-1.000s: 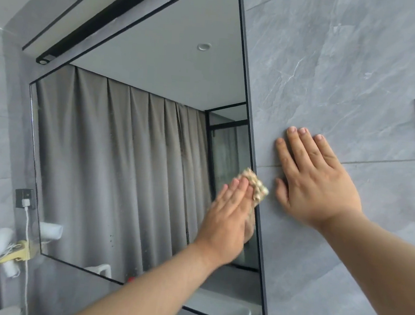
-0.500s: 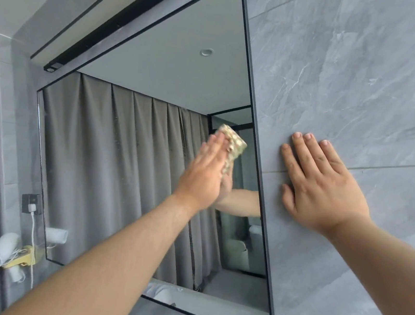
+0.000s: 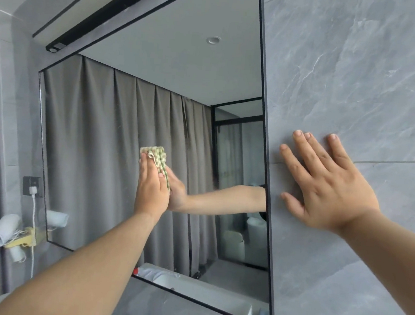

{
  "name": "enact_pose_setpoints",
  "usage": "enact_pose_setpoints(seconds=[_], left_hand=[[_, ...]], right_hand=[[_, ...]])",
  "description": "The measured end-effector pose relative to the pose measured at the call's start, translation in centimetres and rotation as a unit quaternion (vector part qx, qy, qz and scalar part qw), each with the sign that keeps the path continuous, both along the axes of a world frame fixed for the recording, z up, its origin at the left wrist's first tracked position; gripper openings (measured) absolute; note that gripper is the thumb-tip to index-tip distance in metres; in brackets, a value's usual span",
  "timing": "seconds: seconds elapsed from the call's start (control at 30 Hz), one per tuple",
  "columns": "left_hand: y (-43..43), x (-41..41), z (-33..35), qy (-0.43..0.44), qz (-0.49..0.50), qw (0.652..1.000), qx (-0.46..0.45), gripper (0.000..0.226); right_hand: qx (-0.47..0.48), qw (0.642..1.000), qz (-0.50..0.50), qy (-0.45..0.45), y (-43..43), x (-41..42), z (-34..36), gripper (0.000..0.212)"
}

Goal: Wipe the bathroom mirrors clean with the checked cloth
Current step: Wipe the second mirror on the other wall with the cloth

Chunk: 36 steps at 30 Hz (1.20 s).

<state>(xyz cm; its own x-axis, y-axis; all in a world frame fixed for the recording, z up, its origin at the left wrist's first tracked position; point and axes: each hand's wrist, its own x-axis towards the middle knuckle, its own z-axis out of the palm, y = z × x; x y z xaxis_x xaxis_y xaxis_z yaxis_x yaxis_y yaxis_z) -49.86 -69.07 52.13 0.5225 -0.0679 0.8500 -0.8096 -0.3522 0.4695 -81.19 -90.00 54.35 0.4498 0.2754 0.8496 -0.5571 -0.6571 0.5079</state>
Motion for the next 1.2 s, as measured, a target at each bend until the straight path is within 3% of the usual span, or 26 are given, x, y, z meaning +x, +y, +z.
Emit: enact_pose_setpoints(seconds=[0.17,0.43,0.57,0.83,0.97,1.2], left_hand=[[0.6,0.8,-6.0,0.072,0.0,0.997,-0.028,0.06],[2.1,3.2,-17.3,0.279,0.029,0.959,-0.044,0.061],[2.1,3.2,-19.3,0.329,0.007,0.942,-0.067,0.059],[3.1,4.7,-19.5,0.316,-0.009,0.946,-0.077,0.06],[3.9,4.9,-13.9,0.295,0.011,0.948,-0.123,0.056],[1.9,4.5,-4.3,0.16,-0.005,0.979,-0.127,0.058]], right_hand=[[-0.073,0.99,-0.001,0.116,-0.1,-0.1,-0.4,0.093],[-0.063,0.982,-0.026,0.175,0.2,-0.2,-0.5,0.101],[-0.052,0.984,-0.016,0.167,0.0,-0.1,-0.8,0.102],[-0.07,0.988,0.038,0.133,-0.5,0.5,-1.4,0.099],[-0.08,0.989,0.047,0.113,-0.5,0.7,-1.5,0.098],[-0.079,0.99,0.038,0.112,-0.4,0.6,-1.5,0.098]])
